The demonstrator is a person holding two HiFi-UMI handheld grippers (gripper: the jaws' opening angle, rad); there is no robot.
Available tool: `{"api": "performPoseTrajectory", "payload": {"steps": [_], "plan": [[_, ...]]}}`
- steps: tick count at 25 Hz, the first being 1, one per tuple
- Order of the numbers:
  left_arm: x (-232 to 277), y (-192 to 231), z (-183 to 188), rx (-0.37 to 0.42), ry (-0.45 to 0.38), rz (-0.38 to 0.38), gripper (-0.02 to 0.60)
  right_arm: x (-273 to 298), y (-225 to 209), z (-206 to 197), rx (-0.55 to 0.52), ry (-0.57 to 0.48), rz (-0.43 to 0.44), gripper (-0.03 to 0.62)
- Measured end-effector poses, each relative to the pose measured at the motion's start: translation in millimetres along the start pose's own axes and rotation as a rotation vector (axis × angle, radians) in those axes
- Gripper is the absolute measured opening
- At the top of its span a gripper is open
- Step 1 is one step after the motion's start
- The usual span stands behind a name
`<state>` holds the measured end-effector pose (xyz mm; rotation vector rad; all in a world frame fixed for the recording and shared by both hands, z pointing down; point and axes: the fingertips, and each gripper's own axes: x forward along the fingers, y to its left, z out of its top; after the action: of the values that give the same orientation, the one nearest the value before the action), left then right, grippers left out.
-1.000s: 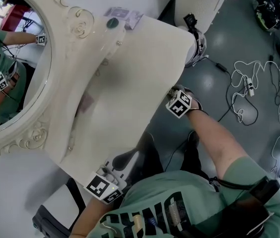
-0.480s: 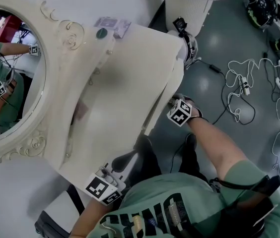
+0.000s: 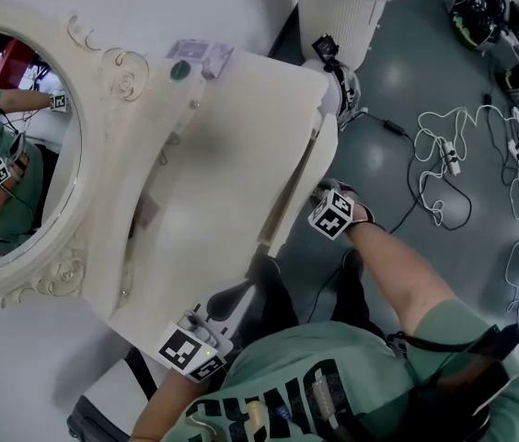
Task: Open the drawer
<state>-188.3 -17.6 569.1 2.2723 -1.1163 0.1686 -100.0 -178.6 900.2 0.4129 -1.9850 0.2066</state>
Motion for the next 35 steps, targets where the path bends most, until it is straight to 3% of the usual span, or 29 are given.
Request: {"api": "performPoseTrajectory", "payload": {"steps": [35], "plan": [[21.5, -21.3, 5.5, 0.025, 0.010, -0.050, 0.011, -19.9, -2.4, -38.9, 0.021, -0.001, -0.012, 0.135]]}}
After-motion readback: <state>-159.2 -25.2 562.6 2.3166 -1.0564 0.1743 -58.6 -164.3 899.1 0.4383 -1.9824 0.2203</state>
